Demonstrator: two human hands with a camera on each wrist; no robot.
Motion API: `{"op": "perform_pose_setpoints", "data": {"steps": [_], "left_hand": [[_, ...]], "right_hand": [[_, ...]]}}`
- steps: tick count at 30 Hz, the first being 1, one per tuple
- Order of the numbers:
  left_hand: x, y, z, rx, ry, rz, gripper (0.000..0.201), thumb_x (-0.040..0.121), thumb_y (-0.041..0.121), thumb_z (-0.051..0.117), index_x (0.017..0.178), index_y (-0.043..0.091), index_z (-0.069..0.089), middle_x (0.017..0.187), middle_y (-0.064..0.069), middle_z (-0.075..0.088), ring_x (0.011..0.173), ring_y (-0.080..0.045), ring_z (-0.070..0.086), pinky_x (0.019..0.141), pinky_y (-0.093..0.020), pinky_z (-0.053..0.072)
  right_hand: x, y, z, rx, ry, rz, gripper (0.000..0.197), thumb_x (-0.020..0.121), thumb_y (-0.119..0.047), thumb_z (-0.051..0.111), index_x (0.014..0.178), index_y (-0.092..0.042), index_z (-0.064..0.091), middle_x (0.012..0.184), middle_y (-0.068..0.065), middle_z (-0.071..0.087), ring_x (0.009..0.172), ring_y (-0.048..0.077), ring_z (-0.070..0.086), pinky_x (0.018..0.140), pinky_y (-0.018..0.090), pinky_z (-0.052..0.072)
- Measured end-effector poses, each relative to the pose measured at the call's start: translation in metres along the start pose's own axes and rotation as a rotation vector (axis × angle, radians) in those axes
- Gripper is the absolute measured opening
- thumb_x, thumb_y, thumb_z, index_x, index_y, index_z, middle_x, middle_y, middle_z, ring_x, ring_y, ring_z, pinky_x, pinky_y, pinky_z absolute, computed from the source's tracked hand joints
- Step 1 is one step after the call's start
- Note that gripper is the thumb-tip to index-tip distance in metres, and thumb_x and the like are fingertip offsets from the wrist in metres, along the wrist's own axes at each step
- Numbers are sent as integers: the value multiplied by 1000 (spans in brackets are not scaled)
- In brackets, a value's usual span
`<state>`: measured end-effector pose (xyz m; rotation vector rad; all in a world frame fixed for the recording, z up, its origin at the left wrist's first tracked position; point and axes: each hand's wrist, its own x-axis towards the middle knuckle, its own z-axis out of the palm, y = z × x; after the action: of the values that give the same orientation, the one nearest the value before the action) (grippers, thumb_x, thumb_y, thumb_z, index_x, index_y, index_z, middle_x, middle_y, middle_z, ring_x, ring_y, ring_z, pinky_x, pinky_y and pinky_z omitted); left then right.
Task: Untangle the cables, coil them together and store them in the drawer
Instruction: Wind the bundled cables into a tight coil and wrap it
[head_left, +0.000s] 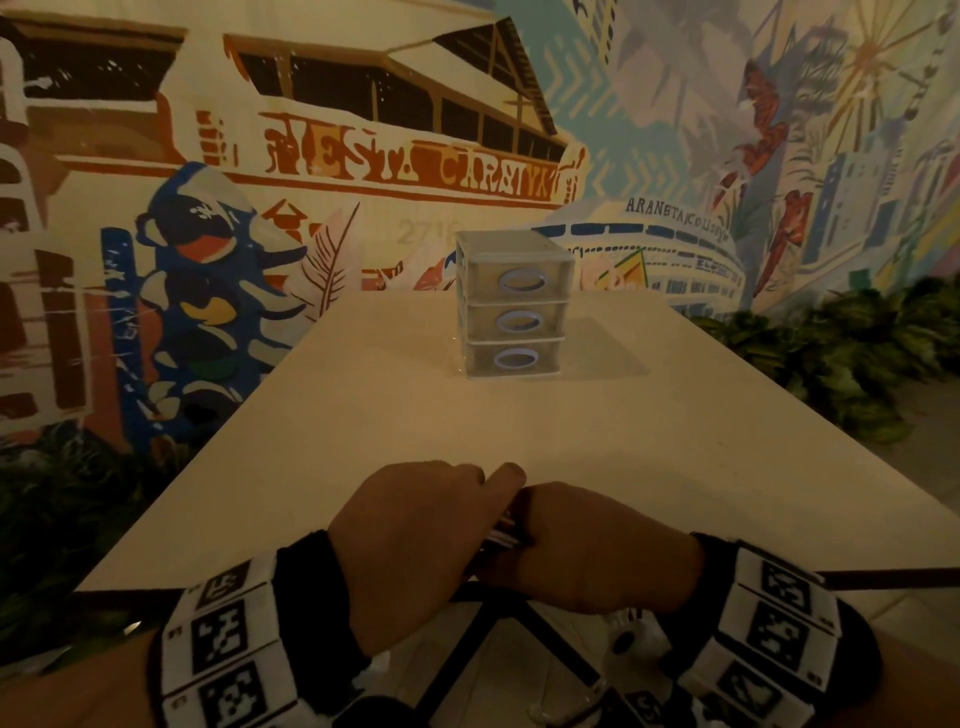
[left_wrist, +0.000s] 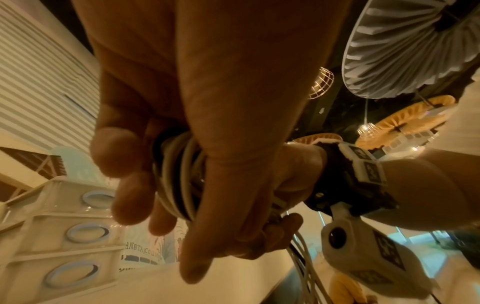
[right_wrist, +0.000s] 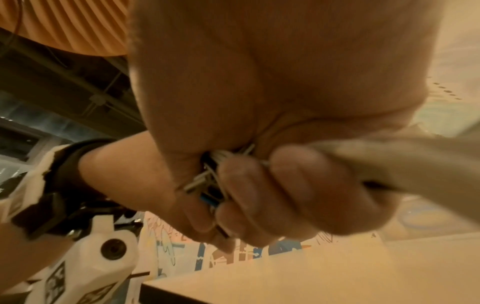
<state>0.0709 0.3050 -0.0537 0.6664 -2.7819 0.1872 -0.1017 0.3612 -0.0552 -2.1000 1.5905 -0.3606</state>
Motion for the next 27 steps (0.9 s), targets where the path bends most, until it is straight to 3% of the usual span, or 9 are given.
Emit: {"op": "perform_pose_setpoints", "data": {"steps": [5, 9, 12, 13, 15, 18, 22, 24, 27], "left_hand": [[-1, -18, -22, -337, -20, -18, 98, 76, 58, 67, 151, 50, 3, 128, 22, 51, 105, 1, 58, 86, -22, 53], [2, -33, -27, -1004, -133, -68, 95, 77, 33, 83, 150, 44, 24, 135, 15, 53, 124, -12, 55, 101, -39, 50], [6, -14, -23, -1320, -219, 61, 70, 84, 24, 75, 145, 30, 42, 136, 0, 58, 124, -21, 58, 99, -37, 51], [7, -6, -21, -1474, -270, 90, 64, 86, 17, 71, 143, 26, 45, 135, -2, 60, 120, -23, 61, 96, -35, 52], [11, 4, -20, -1660, -289, 82, 53, 86, 13, 70, 136, 19, 55, 126, -3, 65, 109, -23, 66, 90, -36, 55], [17, 10, -25, -1493, -66, 65, 32, 80, 30, 73, 111, 37, 72, 108, 15, 72, 99, -7, 69, 83, -25, 57], [19, 11, -21, -1373, 15, 43, 12, 91, 10, 68, 98, 0, 72, 114, -2, 70, 91, -17, 71, 74, -30, 59], [19, 13, -21, -1336, 59, 19, 18, 93, 12, 66, 93, -5, 71, 113, 2, 71, 90, -15, 71, 71, -28, 59], [22, 13, -23, -1300, 92, 9, 23, 92, 26, 66, 95, 4, 72, 105, 12, 73, 93, -12, 70, 78, -31, 59]], "right_hand": [[-8, 4, -13, 326, 43, 19, 28, 94, -27, 66, 79, -4, 62, 65, 1, 57, 55, 10, 50, 59, 27, 42], [-14, 0, -15, 629, -9, -113, 27, 93, -25, 63, 73, -8, 55, 64, 14, 50, 54, 25, 46, 55, 30, 41], [-14, -8, -13, 689, -2, -145, 36, 91, -34, 64, 96, 1, 65, 85, 25, 61, 76, 41, 60, 66, 48, 51], [-14, -9, -13, 672, 0, -159, 29, 92, -34, 64, 104, -8, 70, 98, 19, 67, 93, 33, 67, 79, 49, 55], [-17, -15, -15, 635, -14, -175, 15, 101, -26, 58, 108, -39, 62, 115, -13, 64, 96, -14, 62, 88, 16, 53], [-18, -19, -17, 684, -43, -201, 29, 98, -14, 61, 105, -42, 58, 92, -26, 67, 83, -17, 62, 73, 6, 48], [-22, -30, -16, 664, 23, -276, 27, 85, -56, 67, 110, -61, 58, 107, -53, 55, 104, -25, 55, 86, 4, 46], [-19, -24, -14, 670, 35, -270, 11, 89, -48, 68, 98, -51, 63, 102, -39, 66, 93, -18, 63, 78, 5, 49], [-15, -18, -16, 688, -3, -221, 41, 94, -11, 64, 69, -44, 71, 74, -8, 72, 61, 3, 67, 58, 18, 53]]}}
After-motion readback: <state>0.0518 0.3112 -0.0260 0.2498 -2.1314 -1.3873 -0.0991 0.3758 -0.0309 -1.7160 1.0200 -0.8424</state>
